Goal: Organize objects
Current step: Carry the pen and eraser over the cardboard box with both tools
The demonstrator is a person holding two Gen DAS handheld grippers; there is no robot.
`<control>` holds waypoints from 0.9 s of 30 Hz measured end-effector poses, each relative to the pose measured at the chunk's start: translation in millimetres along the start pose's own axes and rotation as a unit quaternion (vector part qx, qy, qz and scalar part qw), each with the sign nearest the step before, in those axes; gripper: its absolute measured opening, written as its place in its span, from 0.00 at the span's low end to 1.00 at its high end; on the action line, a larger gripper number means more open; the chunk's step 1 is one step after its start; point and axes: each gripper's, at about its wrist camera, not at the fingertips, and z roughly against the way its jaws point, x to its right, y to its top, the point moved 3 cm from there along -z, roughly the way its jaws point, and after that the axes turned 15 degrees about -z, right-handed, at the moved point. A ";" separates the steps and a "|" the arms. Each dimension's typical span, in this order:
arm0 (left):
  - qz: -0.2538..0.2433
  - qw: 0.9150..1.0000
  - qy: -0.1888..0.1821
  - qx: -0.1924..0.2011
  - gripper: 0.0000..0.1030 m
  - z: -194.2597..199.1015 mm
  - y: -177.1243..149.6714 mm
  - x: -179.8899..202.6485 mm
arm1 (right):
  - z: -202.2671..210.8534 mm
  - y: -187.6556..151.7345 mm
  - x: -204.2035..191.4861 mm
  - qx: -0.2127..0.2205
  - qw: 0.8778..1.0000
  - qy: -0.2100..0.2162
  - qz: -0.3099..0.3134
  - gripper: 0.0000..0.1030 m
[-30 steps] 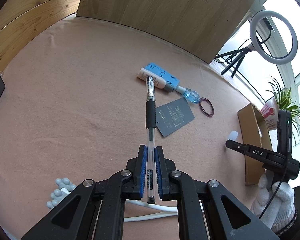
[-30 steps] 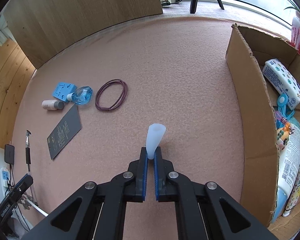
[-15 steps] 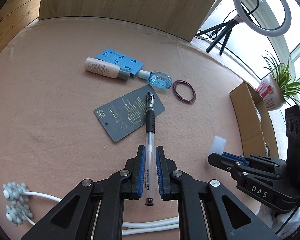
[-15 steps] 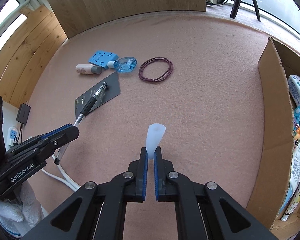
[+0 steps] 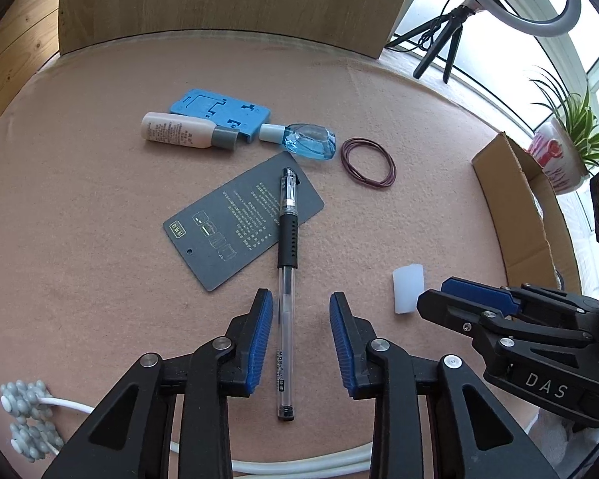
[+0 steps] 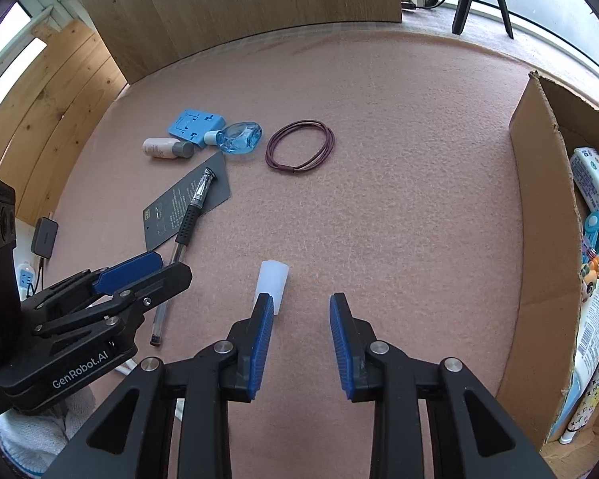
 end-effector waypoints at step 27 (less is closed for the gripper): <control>0.038 0.998 -0.031 0.034 0.09 33.5 3.3 10.0 | 22.3 -6.6 -12.7 0.014 0.999 0.051 0.015 0.08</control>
